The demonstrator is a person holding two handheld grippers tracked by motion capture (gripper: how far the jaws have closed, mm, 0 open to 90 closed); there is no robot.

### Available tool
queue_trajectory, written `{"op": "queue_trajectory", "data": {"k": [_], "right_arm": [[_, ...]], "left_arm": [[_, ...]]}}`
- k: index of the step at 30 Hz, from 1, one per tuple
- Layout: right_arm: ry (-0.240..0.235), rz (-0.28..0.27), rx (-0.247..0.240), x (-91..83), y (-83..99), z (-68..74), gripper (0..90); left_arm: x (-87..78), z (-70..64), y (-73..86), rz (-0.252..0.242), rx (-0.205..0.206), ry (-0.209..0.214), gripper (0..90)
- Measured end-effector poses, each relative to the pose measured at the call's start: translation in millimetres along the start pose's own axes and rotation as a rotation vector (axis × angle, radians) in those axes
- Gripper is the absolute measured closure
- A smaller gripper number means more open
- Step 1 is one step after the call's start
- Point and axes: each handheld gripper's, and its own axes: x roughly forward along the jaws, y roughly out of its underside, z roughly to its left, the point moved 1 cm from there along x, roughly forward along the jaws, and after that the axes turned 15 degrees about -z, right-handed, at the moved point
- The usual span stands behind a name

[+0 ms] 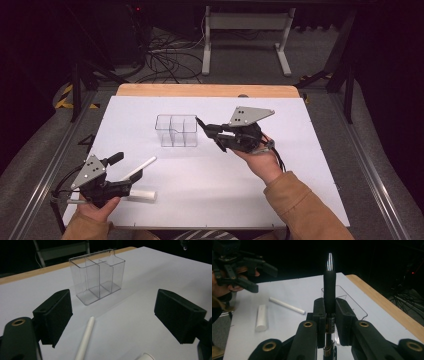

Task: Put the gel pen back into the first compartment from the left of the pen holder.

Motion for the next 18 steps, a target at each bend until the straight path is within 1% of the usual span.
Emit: {"op": "queue_trajectory", "data": {"k": [1,6,9,10,18], "right_arm": [[0.010,-0.014,0.016,1.4,-0.5,-1.0,80.0],[0.028,-0.034,0.027,3.8,-2.0,-2.4,80.0],[0.036,-0.036,0.022,4.8,-2.3,-2.6,80.0],[0.042,-0.036,0.025,5.9,-2.6,-2.6,80.0],[0.053,-0.037,0.048,10.5,-3.4,-3.8,79.9]], "left_arm": [[0.0,0.0,0.0,-0.001,-0.001,0.000,15.6],[0.0,0.3,0.1,-0.003,-0.003,0.000,15.6],[0.1,0.3,0.2,-0.003,-0.003,0.001,15.6],[0.2,0.4,0.2,-0.004,-0.004,0.000,15.6],[0.2,1.1,0.3,-0.008,-0.011,0.001,15.7]]}}
